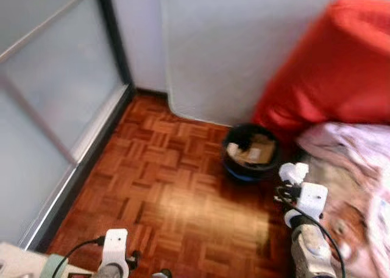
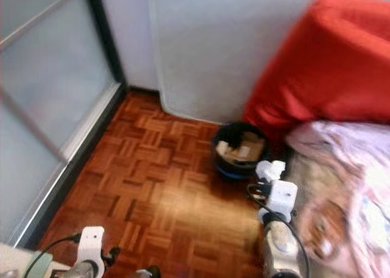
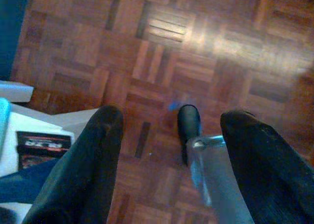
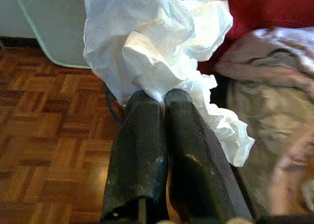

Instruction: Clean up the room

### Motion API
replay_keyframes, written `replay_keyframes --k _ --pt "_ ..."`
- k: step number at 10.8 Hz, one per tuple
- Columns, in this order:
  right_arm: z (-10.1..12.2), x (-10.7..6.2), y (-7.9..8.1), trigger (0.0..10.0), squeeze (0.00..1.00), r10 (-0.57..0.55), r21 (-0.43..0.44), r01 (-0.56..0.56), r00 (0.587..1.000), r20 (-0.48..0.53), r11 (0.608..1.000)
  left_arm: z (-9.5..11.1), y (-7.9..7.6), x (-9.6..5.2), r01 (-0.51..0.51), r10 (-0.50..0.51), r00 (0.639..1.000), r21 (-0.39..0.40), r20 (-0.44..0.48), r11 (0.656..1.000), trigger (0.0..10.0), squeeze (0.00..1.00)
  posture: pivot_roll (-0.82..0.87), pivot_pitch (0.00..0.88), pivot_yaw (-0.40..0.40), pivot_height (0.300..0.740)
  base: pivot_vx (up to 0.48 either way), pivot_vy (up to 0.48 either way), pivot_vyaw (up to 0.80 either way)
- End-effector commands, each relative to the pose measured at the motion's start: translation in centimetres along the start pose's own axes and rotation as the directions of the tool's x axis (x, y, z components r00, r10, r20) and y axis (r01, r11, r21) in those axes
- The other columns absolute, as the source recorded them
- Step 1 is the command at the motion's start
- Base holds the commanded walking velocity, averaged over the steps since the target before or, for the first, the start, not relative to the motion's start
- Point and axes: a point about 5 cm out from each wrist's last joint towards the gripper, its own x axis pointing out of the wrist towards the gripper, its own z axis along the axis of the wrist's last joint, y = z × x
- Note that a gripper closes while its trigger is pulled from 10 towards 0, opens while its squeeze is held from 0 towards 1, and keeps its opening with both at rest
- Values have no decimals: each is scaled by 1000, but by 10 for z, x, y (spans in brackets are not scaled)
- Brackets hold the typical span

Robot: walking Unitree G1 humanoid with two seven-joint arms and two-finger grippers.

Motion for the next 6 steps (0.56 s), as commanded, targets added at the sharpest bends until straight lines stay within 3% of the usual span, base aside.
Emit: replay_keyframes --k 1,6 --pt "-7 -5 -5 10000 0 -13 -5 13 999 -31 1000 -9 0 -2 -2 2 999 -5 -32 1000 10000 0 87 174 -42 740 292 0 0" --pt "-9 -5 -3 10000 0 -7 -4 6 999 -39 1000 -6 1 -2 -5 4 1000 -7 -23 1000 10000 0 89 181 -42 740 291 0 0"
